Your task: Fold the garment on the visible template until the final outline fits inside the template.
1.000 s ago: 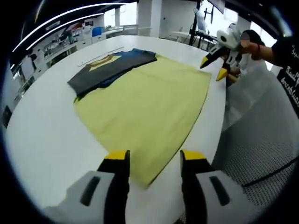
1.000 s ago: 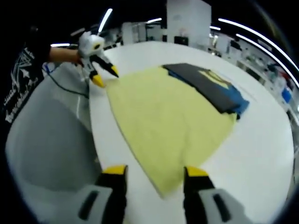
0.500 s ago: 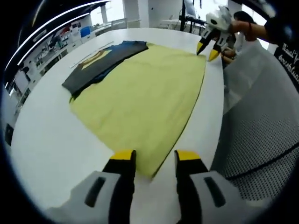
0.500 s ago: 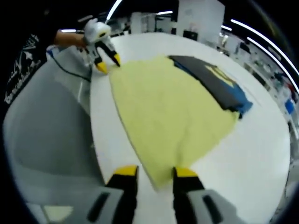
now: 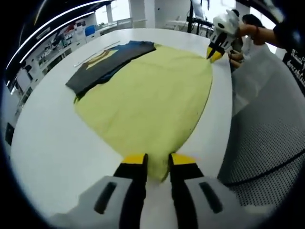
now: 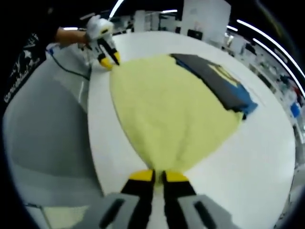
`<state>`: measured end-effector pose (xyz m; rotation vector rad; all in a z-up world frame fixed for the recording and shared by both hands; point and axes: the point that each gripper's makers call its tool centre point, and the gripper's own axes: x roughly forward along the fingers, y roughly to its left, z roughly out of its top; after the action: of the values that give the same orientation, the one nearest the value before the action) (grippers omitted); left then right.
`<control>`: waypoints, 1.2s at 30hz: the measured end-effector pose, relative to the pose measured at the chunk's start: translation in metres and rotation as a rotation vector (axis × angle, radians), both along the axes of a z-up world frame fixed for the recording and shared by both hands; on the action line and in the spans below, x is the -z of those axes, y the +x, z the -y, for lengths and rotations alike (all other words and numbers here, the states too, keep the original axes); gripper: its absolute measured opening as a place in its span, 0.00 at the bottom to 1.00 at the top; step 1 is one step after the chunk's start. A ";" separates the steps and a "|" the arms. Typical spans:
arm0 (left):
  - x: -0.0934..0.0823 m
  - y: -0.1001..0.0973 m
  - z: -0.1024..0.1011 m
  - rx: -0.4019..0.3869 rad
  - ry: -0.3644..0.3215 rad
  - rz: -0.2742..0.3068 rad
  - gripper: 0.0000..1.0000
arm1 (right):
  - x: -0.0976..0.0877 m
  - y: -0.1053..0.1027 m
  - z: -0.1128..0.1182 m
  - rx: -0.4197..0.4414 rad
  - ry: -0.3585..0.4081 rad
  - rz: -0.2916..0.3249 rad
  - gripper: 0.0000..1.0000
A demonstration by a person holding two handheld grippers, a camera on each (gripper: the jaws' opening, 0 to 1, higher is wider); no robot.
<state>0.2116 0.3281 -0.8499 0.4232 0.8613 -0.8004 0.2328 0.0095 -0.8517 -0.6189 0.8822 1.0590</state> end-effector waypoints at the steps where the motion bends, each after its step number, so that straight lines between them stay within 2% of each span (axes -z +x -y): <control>1: 0.000 0.001 0.000 -0.002 0.002 0.001 0.10 | 0.001 0.000 0.001 -0.003 -0.002 0.001 0.01; 4: 0.000 0.005 -0.004 -0.018 0.018 0.014 0.02 | 0.001 0.001 0.001 -0.013 -0.003 0.003 0.00; 7: -0.001 0.004 -0.002 -0.031 0.013 0.011 0.01 | 0.001 -0.001 0.001 -0.012 -0.007 -0.001 0.00; 14: -0.004 -0.007 0.001 0.001 0.018 0.025 0.00 | -0.003 -0.009 0.005 -0.012 -0.014 -0.014 0.00; 27: -0.020 -0.040 0.008 -0.008 -0.031 -0.007 0.00 | -0.017 -0.045 0.011 -0.017 -0.005 -0.072 0.00; 36: -0.031 -0.060 0.014 -0.006 -0.044 -0.002 0.00 | -0.031 -0.062 0.015 -0.006 0.005 -0.090 0.00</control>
<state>0.1520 0.3143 -0.8184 0.3808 0.8448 -0.8132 0.1713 -0.0056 -0.8211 -0.5738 0.9558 1.1012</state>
